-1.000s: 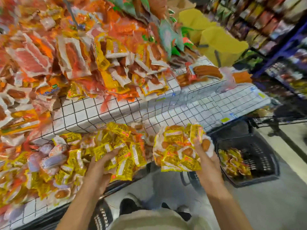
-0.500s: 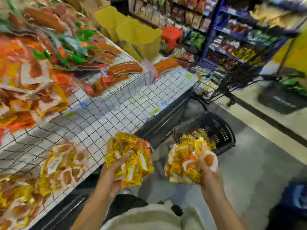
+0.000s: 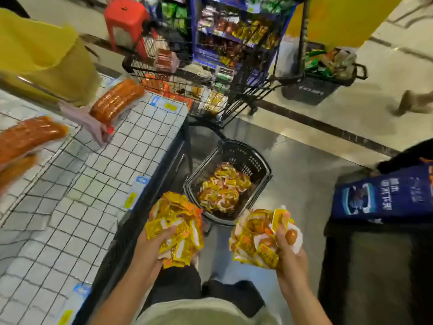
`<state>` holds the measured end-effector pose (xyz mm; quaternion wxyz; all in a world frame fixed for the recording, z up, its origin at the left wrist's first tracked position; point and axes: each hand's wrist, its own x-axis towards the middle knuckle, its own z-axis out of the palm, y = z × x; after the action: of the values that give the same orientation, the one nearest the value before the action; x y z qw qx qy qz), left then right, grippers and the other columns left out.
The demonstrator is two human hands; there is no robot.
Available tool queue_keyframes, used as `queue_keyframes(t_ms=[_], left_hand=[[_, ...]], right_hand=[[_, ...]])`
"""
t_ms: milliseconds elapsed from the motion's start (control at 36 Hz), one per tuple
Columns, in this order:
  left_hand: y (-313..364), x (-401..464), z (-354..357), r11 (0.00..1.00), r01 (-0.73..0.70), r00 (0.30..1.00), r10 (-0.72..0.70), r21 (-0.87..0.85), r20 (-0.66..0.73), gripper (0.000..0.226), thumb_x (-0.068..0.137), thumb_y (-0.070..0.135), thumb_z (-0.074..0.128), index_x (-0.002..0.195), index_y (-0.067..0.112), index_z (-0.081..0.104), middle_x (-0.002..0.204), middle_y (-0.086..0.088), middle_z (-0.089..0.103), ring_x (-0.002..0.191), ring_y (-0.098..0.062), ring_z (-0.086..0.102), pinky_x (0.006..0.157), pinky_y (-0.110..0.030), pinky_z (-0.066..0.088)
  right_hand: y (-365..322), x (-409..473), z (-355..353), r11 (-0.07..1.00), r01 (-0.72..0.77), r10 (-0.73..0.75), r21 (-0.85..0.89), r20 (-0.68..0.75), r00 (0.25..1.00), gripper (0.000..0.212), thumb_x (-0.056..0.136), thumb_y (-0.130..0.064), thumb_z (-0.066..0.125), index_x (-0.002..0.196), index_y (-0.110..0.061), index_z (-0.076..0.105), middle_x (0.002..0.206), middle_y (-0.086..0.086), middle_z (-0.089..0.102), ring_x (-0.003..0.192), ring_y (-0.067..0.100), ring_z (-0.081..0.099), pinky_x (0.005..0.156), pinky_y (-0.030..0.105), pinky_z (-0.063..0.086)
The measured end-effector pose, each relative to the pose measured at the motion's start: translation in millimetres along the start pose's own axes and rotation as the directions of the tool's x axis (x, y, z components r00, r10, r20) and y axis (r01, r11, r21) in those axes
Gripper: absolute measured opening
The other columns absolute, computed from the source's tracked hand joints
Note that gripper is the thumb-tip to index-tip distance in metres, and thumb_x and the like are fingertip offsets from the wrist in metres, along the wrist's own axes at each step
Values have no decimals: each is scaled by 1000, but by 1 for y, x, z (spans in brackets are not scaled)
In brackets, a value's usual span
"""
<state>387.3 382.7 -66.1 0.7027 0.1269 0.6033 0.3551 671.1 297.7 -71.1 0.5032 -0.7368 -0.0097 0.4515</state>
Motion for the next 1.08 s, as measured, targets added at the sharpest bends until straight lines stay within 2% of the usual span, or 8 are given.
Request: queue_keyframes(t_ms=[194,306,472,583,722,833,917,1083], left_hand=[[8,115,36,982,134,989,-141,136,48,48,77,18,81,123,26,69,114,-10,75,100,-32,74,67,-44,61],[-8,191,59,963,123,992,-123,241,-15,37,81,7,78,110,29,75,108,-8,77,95,-30,75,67,-43,62],[-60,307,89,917,101,995,-90,385,-45,46,80,0,75,122,17,67,114,-17,73,104,-40,70,88,-63,55],[-105,379,101,865,137,990,-99,484,-102,64,68,15,86,127,17,63,116,-15,73,106,-38,69,90,-63,54],[-159,463,103,785,142,987,-63,603,-151,91,48,46,84,131,19,62,126,-10,69,116,-29,66,101,-54,52],[-204,528,101,772,69,993,11,632,-121,56,72,13,86,122,31,66,108,3,75,106,-25,70,93,-43,57],[-222,566,111,780,-8,998,49,625,-49,52,70,11,82,110,42,68,104,7,77,101,-16,73,90,-37,58],[-237,615,124,816,-149,987,156,558,36,48,85,3,74,130,14,63,111,-4,76,103,-21,73,90,-40,59]], right_hand=[[11,70,37,992,-122,126,35,-151,980,50,78,-49,81,118,-21,70,103,3,79,94,25,77,69,39,63],[41,138,63,990,-140,142,20,-180,973,43,78,-50,80,111,-25,72,101,-1,79,98,26,75,88,52,60],[112,260,108,981,-175,164,-80,-131,978,51,78,-65,75,116,-31,71,105,2,78,101,28,74,87,55,60],[163,333,133,974,-198,182,-107,-146,972,61,70,-71,76,112,-27,71,105,1,77,102,28,73,91,54,58],[212,407,163,986,-151,139,-74,-152,979,29,88,-43,78,109,-23,74,101,3,78,101,27,74,93,54,58],[240,458,182,983,-185,181,-6,-168,969,25,89,-33,78,113,-27,72,102,-7,78,96,10,74,92,45,60],[253,486,192,985,-175,174,5,-163,971,25,90,-30,77,115,-28,72,104,-8,78,98,8,73,95,41,59],[263,526,203,998,-56,60,26,-205,977,27,89,-35,78,114,-32,71,104,-12,78,98,6,74,91,38,60]])
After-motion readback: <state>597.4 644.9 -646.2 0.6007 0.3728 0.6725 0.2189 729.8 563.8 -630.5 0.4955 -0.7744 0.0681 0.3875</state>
